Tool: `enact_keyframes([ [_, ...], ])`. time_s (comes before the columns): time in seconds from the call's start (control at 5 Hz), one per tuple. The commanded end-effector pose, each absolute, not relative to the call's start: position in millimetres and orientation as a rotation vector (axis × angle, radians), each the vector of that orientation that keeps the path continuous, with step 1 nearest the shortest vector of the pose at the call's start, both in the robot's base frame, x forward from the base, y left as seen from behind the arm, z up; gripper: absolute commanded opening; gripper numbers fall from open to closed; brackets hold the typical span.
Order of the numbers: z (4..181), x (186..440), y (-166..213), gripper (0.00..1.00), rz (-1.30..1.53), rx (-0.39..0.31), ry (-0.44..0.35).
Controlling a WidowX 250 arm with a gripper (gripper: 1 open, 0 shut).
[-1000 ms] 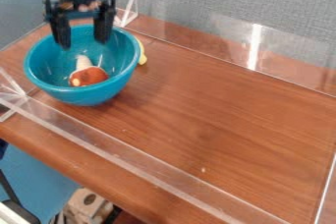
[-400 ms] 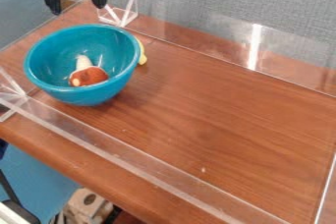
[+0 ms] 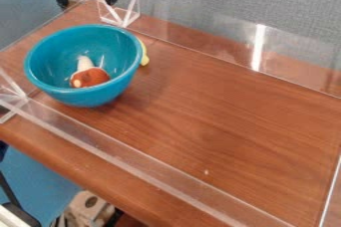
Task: Put the mushroom in the blue bowl
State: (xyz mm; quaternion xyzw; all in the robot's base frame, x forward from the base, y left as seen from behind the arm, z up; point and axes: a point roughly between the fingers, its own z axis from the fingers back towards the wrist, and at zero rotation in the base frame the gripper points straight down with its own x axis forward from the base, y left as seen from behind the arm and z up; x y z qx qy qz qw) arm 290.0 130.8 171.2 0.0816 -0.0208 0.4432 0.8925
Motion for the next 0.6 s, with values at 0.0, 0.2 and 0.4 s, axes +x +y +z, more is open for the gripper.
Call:
enact_keyframes([
  [0.0, 184.4, 283, 122, 1.00, 0.857, 0.179, -0.111],
  [0.2, 178.2, 281, 120, 1.00, 0.795, 0.190, -0.104],
  [0.4, 173.7, 281, 122, 1.00, 0.734, 0.196, -0.102],
])
